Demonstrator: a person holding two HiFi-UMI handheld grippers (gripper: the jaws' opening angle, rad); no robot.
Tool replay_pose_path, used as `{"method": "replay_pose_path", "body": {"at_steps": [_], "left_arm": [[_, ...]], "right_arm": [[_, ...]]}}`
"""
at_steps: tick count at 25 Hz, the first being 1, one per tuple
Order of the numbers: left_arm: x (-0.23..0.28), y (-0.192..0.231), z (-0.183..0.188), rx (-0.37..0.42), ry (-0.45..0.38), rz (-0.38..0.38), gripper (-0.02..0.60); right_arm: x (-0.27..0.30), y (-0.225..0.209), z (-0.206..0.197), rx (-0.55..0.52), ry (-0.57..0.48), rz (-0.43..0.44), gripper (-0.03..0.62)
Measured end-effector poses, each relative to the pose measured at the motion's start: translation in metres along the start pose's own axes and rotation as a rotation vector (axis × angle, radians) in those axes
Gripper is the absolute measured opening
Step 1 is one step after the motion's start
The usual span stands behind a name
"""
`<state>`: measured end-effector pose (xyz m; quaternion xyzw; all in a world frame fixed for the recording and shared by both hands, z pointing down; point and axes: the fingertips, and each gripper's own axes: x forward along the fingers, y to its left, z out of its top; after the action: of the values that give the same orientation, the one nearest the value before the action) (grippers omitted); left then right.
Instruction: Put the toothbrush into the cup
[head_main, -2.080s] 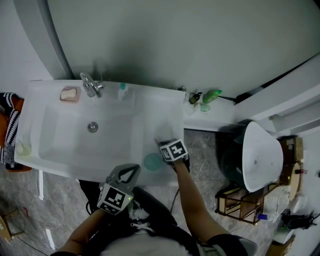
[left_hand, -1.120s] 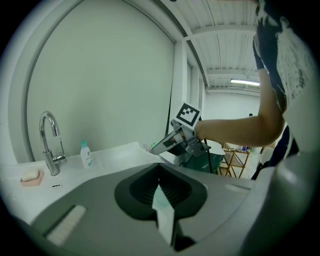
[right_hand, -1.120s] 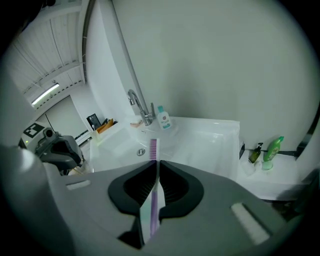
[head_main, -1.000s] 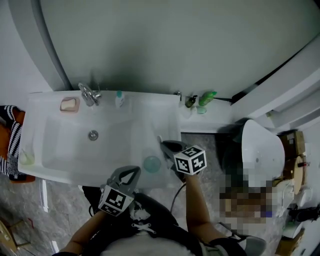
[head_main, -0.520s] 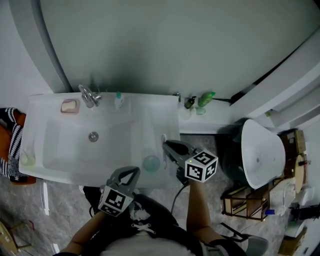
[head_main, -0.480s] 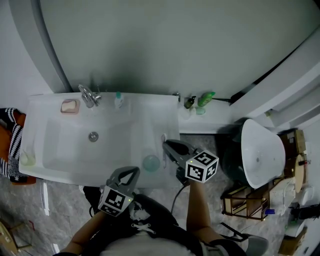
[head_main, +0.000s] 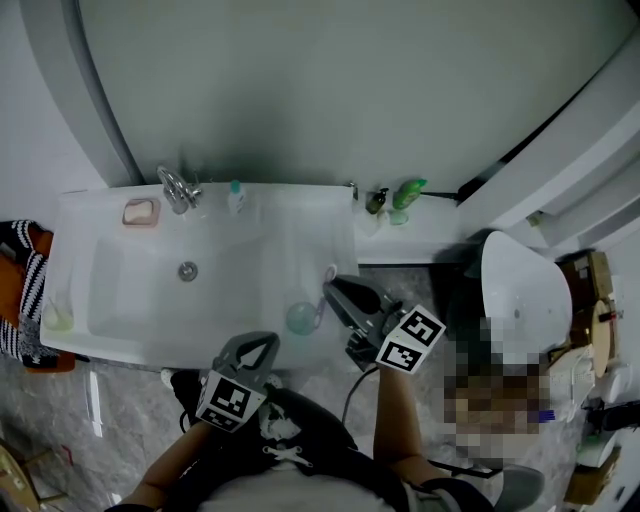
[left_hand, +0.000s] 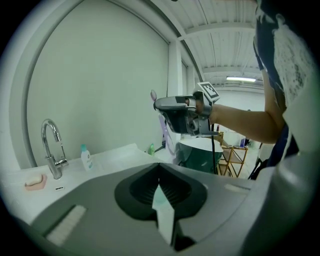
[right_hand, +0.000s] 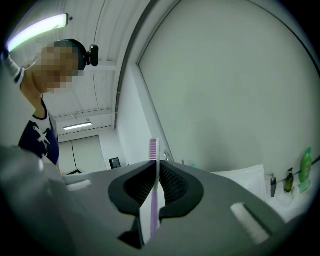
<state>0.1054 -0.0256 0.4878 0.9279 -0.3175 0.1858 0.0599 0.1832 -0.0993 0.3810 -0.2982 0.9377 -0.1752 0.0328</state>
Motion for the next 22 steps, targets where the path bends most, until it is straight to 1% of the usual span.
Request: {"method": "replay_pose_path", "body": {"at_steps": [4,9,13,16,22], "left_arm": [[-0.007,-0.002,0.0,0.001,-0.005,0.014,0.0],[-0.01,-0.006,-0.001,-0.016,-0.025,0.027,0.0],[-0.009,-0.009,-0.006,-0.019,-0.02,0.028,0.0],[-0.01,-0.011,-0.009,-0.019,-0.011,0.034,0.0],[-0.014,-0.003,-0.012,-0.028,-0.002,0.072,0.0]], "right_arm": [[0.0,0.012,0.0,-0.002,-0.04,0.032,0.025],[0.001,0.016,-0.011,-0.012,-0.065,0.047,0.025],[0.004,0.005,-0.022,0.009,-0.096,0.026,0.025],[0.005,-0.006,-0.036,0.04,-0.086,-0.004,0.025],[0.008,-0.018,-0.057,0.087,-0.077,-0.023,0.025]]}}
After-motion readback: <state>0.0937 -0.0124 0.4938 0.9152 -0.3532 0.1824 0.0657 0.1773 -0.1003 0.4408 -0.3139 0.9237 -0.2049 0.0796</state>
